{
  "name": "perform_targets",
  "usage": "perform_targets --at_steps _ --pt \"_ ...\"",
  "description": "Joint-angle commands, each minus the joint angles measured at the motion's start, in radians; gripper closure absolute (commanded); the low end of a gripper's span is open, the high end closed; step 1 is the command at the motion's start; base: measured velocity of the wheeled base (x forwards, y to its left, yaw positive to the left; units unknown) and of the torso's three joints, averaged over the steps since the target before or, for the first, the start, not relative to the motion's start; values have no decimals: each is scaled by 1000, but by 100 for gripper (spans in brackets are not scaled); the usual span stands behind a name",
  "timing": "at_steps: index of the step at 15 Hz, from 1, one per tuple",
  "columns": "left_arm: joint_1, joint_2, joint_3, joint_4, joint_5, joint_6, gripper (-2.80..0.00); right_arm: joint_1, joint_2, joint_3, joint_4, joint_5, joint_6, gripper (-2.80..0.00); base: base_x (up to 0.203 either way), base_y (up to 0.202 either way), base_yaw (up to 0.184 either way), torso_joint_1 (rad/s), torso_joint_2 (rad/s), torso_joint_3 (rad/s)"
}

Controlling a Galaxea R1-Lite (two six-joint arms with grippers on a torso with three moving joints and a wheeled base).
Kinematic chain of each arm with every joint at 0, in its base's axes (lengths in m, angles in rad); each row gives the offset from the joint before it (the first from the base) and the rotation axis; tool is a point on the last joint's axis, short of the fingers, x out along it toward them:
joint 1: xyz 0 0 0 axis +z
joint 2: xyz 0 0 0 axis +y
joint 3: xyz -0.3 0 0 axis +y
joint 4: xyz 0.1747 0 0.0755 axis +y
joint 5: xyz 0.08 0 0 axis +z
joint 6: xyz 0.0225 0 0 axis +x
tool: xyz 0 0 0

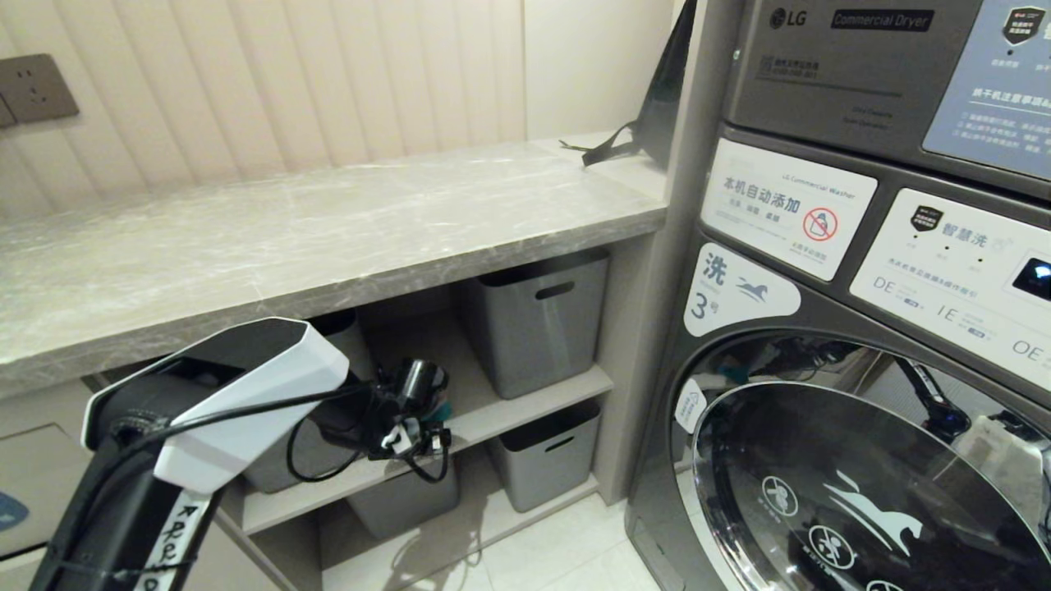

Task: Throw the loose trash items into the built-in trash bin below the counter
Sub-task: Pick up the garbage

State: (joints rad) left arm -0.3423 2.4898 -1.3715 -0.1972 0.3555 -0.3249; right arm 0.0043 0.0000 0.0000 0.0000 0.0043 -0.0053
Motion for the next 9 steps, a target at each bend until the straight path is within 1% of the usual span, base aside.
perform_targets --at_steps 1,5,9 --pt "2 6 -36 -5 0 -3 -280 0 -1 0 0 0 -1 0 0 0 0 0 0 0" --pt "10 18 -42 -5 0 -5 -280 0 0 0 0 0 -1 0 0 0 0 0 0 0" --pt "29 29 -77 -4 -12 -5 -280 1 -2 0 0 0 -1 0 0 0 0 0 0 0"
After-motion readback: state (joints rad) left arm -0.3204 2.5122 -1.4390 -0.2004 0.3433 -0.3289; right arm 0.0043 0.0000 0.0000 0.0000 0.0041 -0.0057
